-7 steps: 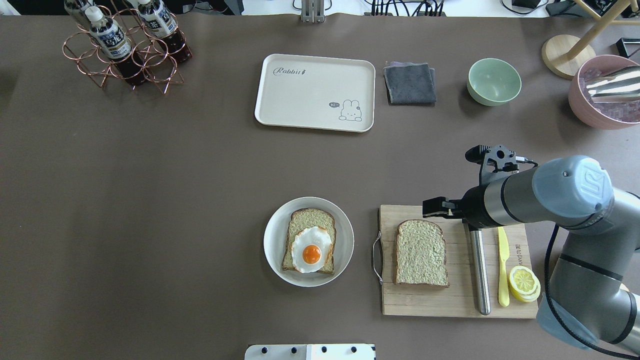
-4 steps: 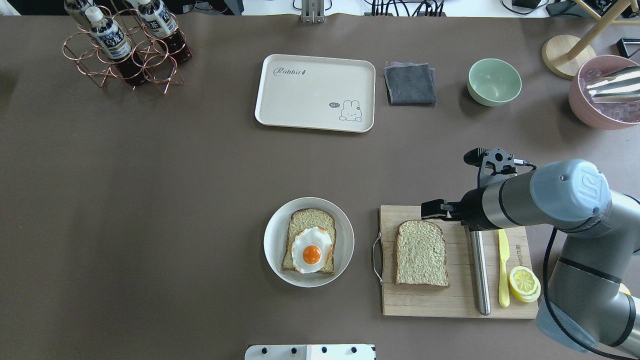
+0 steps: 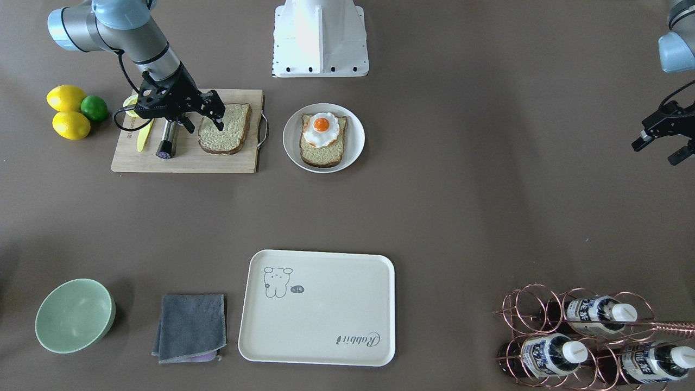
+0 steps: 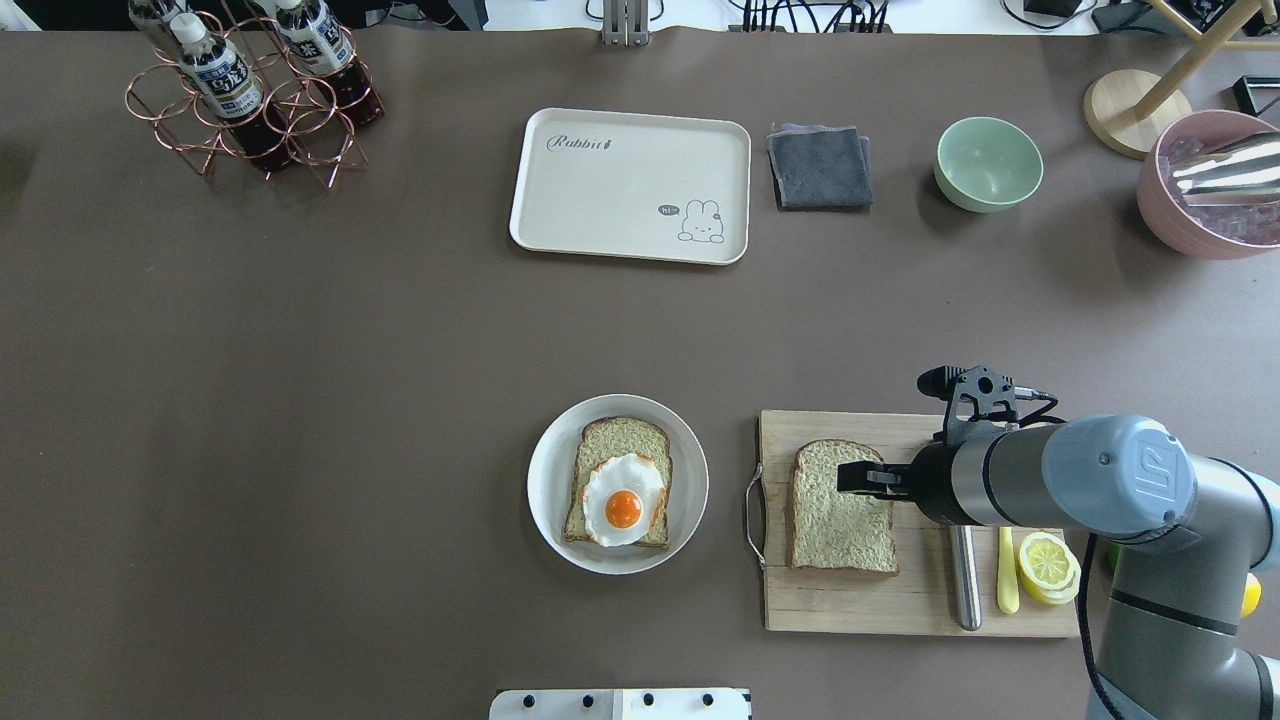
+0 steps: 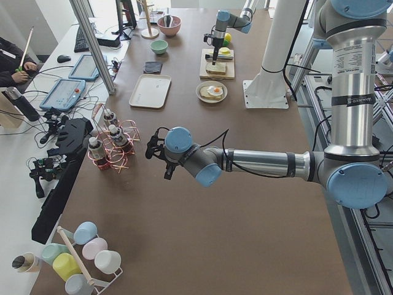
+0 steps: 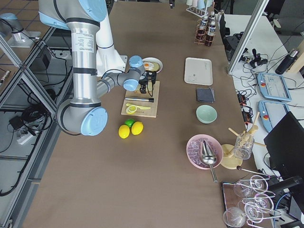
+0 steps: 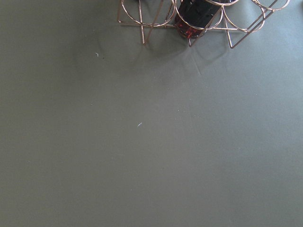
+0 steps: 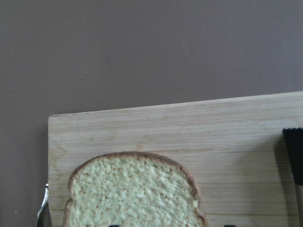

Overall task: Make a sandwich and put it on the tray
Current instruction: 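Move the right gripper over the bread slice on the cutting board and grasp it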

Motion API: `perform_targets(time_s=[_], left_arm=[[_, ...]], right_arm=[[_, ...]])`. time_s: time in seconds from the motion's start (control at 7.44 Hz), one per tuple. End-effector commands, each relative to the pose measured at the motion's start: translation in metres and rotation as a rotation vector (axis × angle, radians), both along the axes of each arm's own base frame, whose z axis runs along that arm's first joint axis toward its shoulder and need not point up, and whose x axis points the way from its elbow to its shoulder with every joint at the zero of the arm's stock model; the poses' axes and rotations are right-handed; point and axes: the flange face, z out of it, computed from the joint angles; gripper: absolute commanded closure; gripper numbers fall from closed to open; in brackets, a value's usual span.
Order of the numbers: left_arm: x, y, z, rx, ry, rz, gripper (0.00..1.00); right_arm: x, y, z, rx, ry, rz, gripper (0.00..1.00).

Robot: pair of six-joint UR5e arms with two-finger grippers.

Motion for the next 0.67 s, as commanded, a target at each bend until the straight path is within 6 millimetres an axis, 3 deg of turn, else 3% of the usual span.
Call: perform_targets(time_s=[0.0, 0.13, 0.27, 0.4, 0.54], left_arm=[[-0.0002, 0.0010, 0.0012, 0.000, -0.001, 0.001, 0.01], [-0.0003, 0.0017, 0.0018, 0.003, -0.002, 0.003, 0.01], [-0.0004, 0.0016, 0.0019, 0.004, -0.003, 0.002, 0.01], [-0.0004, 0.0016, 0.0019, 0.005, -0.003, 0.003, 0.01], [-0.0004, 0.0016, 0.0019, 0.005, -0.003, 0.003, 0.01]], right_arm=[[-0.0050, 0.0066, 0.0067, 0.015, 0.018, 0.010, 0.26], [-0.0051, 0.0074, 0.0072, 0.015, 0.018, 0.009, 0.29], [-0.0059, 0.0077, 0.0067, 0.014, 0.018, 0.010, 0.44], [-0.0066, 0.0076, 0.0042, -0.008, 0.008, 0.031, 0.85], [-0.0085, 0.0080, 0.0007, -0.010, 0.001, 0.037, 1.00]])
